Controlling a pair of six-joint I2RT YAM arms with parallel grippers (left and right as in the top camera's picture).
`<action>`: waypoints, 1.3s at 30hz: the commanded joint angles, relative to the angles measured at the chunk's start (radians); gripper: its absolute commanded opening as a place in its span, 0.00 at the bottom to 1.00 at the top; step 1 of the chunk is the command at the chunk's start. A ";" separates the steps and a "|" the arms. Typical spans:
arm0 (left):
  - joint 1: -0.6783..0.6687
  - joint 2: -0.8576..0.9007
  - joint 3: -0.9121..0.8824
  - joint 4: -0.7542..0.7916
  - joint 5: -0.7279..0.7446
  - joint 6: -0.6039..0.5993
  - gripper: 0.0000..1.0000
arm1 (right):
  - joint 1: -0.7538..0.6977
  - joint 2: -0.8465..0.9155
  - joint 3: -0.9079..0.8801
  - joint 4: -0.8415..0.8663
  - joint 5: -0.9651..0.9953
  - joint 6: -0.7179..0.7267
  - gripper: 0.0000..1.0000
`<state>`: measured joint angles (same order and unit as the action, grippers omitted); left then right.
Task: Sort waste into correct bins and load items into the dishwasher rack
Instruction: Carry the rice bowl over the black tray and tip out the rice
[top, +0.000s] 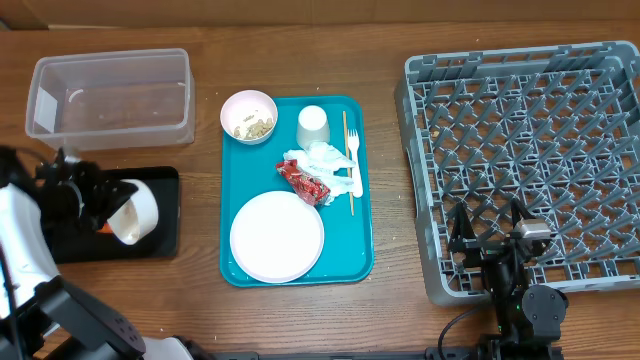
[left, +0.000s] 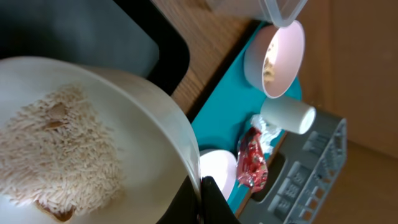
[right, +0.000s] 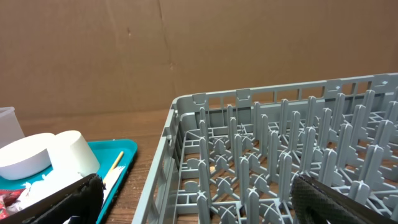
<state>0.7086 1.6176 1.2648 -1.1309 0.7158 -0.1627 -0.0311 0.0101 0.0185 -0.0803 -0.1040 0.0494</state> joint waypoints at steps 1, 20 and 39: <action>0.084 -0.009 -0.077 0.062 0.227 0.082 0.04 | -0.002 -0.006 -0.010 0.005 0.006 0.002 1.00; 0.132 -0.008 -0.220 0.290 0.437 0.081 0.04 | -0.002 -0.006 -0.010 0.005 0.006 0.002 1.00; 0.209 0.121 -0.220 0.243 0.638 0.134 0.04 | -0.002 -0.006 -0.010 0.005 0.006 0.002 1.00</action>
<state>0.8913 1.7325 1.0492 -0.8787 1.2770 -0.0795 -0.0311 0.0101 0.0185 -0.0799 -0.1043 0.0498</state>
